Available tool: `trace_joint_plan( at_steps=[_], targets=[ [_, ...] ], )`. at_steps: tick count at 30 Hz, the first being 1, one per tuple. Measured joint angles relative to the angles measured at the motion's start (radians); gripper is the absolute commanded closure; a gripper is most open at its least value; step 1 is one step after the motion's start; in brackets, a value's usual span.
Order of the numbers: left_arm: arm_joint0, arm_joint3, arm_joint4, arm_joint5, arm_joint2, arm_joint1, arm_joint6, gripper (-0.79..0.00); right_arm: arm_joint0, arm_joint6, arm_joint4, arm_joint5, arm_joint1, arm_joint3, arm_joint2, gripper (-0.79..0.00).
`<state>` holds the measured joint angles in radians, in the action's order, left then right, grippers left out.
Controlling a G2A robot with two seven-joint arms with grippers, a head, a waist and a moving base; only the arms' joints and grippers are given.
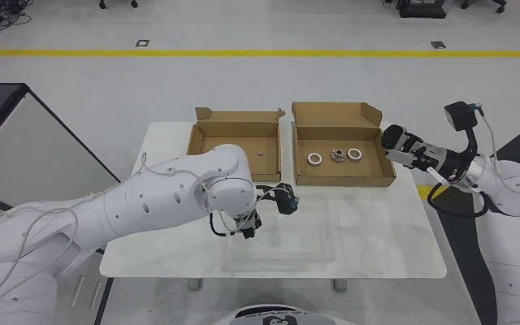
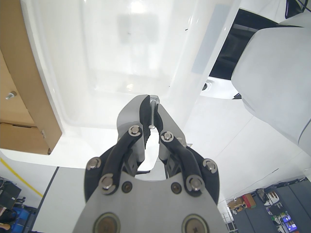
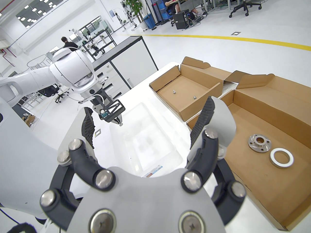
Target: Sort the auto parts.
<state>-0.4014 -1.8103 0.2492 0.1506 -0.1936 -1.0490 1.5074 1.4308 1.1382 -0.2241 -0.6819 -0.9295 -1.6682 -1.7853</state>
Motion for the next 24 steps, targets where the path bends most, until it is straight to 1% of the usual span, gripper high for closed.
trace_joint_plan(
  at_steps=[2, 3, 5, 6, 9, 11, 12, 14, 15, 18, 21, 24],
  targets=[
    [-0.015, 0.014, -0.044, 0.002, -0.047, 0.007, -0.085, 0.0, 0.0, 0.0, 0.0, 0.0, 0.0, 0.0, 0.0, -0.785],
    [-0.021, 0.02, -0.077, 0.007, -0.086, 0.015, -0.151, 0.0, 0.0, 0.0, 0.0, 0.0, 0.0, 0.0, 0.0, -0.785],
    [-0.044, 0.018, -0.138, 0.029, -0.145, 0.029, -0.248, 0.0, 0.0, 0.0, 0.0, 0.0, 0.0, 0.0, 0.0, -0.785],
    [-0.065, 0.021, -0.187, 0.055, -0.184, 0.041, -0.304, 0.0, 0.0, 0.0, 0.0, 0.0, 0.0, 0.0, 0.0, -0.785],
    [-0.13, 0.03, -0.296, 0.133, -0.273, 0.072, -0.409, 0.0, 0.0, 0.0, 0.0, 0.0, 0.0, 0.0, 0.0, -0.785],
    [-0.173, 0.033, -0.36, 0.19, -0.323, 0.089, -0.462, 0.0, 0.0, 0.0, 0.0, 0.0, 0.0, 0.0, 0.0, -0.785],
    [-0.203, 0.034, -0.405, 0.234, -0.354, 0.099, -0.488, 0.0, 0.0, 0.0, 0.0, 0.0, 0.0, 0.0, 0.0, -0.785],
    [-0.247, 0.04, -0.491, 0.314, -0.399, 0.112, -0.527, 0.0, 0.0, 0.0, 0.0, 0.0, 0.0, 0.0, 0.0, -0.785],
    [-0.274, 0.047, -0.555, 0.368, -0.426, 0.119, -0.536, 0.0, 0.0, 0.0, 0.0, 0.0, 0.0, 0.0, 0.0, -0.785],
    [-0.329, 0.07, -0.717, 0.494, -0.486, 0.13, -0.557, 0.0, 0.0, 0.0, 0.0, 0.0, 0.0, 0.0, 0.0, -0.785],
    [-0.365, 0.085, -0.871, 0.61, -0.524, 0.133, -0.552, 0.0, 0.0, 0.0, 0.0, 0.0, 0.0, 0.0, 0.0, -0.785],
    [-0.377, 0.085, -1.039, 0.705, -0.54, 0.126, -0.535, 0.0, 0.0, 0.0, 0.0, 0.0, 0.0, 0.0, 0.0, -0.785]
  ],
)
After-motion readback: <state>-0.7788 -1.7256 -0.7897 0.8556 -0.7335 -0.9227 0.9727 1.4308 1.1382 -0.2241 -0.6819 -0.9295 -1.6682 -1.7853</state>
